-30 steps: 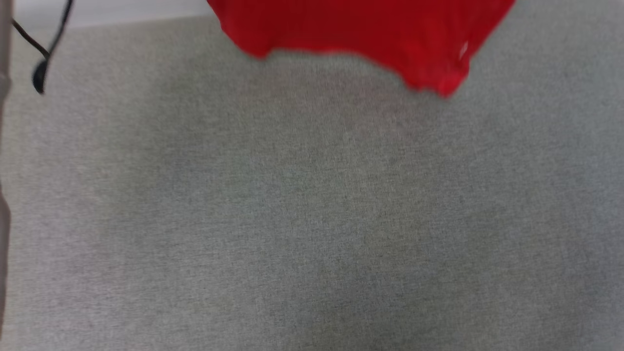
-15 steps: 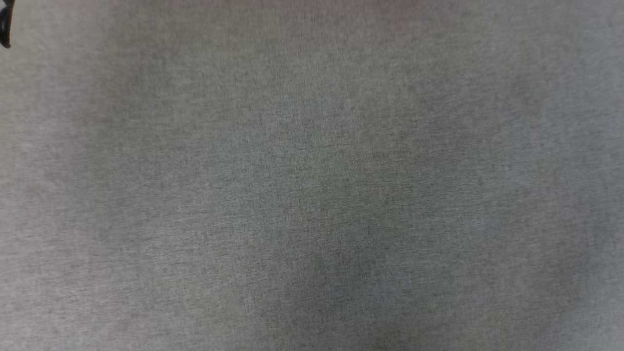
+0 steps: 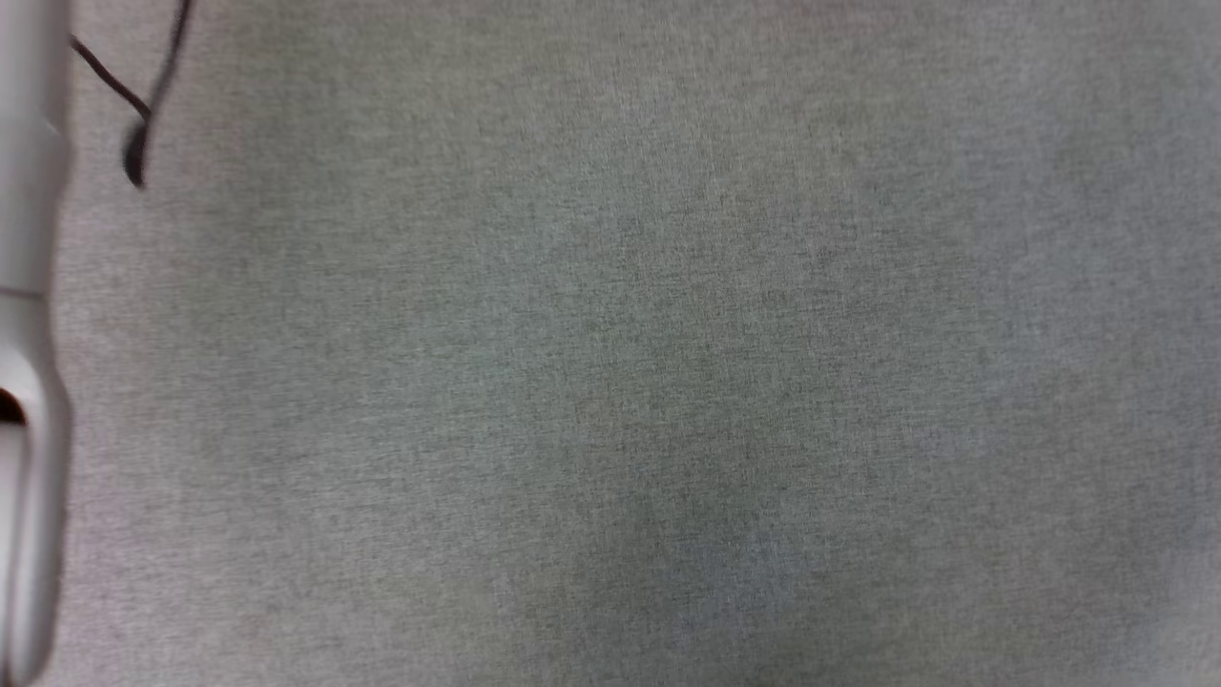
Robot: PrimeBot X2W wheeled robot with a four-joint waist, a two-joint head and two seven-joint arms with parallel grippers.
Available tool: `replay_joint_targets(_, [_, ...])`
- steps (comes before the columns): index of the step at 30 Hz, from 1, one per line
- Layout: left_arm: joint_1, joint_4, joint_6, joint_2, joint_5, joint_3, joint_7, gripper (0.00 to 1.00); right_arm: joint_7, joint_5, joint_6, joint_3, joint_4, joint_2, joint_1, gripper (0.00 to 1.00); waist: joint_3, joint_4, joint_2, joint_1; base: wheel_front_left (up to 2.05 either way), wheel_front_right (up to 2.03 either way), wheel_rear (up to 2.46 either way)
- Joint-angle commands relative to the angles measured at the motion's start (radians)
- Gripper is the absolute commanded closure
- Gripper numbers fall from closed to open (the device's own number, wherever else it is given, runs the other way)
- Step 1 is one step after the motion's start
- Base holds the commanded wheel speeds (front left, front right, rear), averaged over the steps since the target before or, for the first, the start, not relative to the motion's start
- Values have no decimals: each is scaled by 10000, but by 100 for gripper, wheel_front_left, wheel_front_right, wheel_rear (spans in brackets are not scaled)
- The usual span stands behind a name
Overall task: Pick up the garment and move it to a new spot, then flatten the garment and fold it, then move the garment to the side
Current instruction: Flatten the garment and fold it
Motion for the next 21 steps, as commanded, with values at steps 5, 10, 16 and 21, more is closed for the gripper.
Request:
replay_joint_targets(5, [2657, -141, -359, -167, -651, 225, -838, 100, -101, 1043, -7, 687, -427, -458, 2137, 100, -1179, 315, 0, -1, 0, 0, 0])
replay_joint_targets(10, [5646, -978, -306, 43, -1031, 381, -1159, 100, 181, 1823, -7, 994, -1183, -890, 4611, 100, -2444, 481, 0, -1, 0, 0, 0])
replay_joint_targets(16, [8416, -2298, 120, 401, -1332, 641, -1267, 100, 269, 2142, -7, 1092, -1957, -1010, 6686, 100, -3445, 386, 0, -1, 0, 0, 0])
replay_joint_targets(21, [11150, -3811, 768, 684, -1678, 803, -1092, 100, 478, 2412, -8, 804, -2831, -1149, 8696, 100, -4375, 410, 0, -1, 0, 0, 0])
